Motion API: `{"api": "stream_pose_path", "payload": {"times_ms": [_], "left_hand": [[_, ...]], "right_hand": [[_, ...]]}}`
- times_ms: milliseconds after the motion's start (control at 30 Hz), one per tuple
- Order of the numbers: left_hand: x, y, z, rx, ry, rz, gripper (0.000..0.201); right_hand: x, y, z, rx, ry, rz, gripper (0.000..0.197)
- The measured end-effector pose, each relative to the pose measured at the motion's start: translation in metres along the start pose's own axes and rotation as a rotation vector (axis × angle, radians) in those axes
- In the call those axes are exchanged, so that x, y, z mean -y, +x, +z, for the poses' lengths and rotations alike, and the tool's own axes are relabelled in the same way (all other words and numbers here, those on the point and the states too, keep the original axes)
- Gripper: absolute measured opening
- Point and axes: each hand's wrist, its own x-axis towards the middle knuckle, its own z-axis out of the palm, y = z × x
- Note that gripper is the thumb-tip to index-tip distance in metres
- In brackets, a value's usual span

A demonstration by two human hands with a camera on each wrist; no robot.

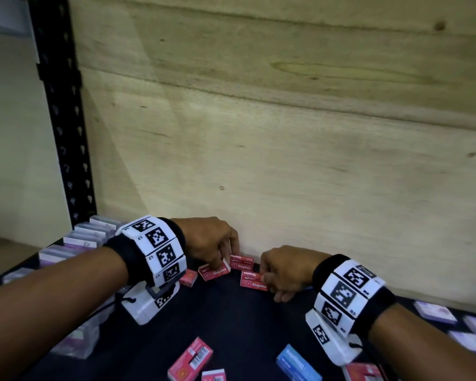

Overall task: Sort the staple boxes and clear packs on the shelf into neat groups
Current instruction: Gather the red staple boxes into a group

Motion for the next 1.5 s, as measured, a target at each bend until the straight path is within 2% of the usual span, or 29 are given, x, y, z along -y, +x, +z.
{"api": "stream_pose_path", "payload": {"times_ms": [233, 500, 1133, 1300, 1500], "left_hand": [[0.001, -0.002, 0.009, 0.038, 0.017, -0.007, 0.033], [0.012, -0.009, 0.006, 0.004, 0.091, -0.05, 0.035], [0.025, -0.008, 0.005, -0.034, 0.097, -0.069, 0.036], [0.032, -0.02, -0.003, -0.089, 0.247, -0.19, 0.031], [0.024, -0.032, -0.002, 0.049, 0.431, -0.286, 0.045]], "right_hand": [[0.001, 0.003, 0.002, -0.029, -0.062, -0.026, 0.025], [0.004, 0.004, 0.001, -0.034, -0.105, -0.071, 0.018], [0.027, 0.007, 0.001, -0.082, -0.233, -0.067, 0.028], [0.026, 0.0, -0.001, -0.08, -0.176, -0.036, 0.039], [0.03, -0.026, -0.005, -0.049, -0.251, -0.126, 0.037]]}}
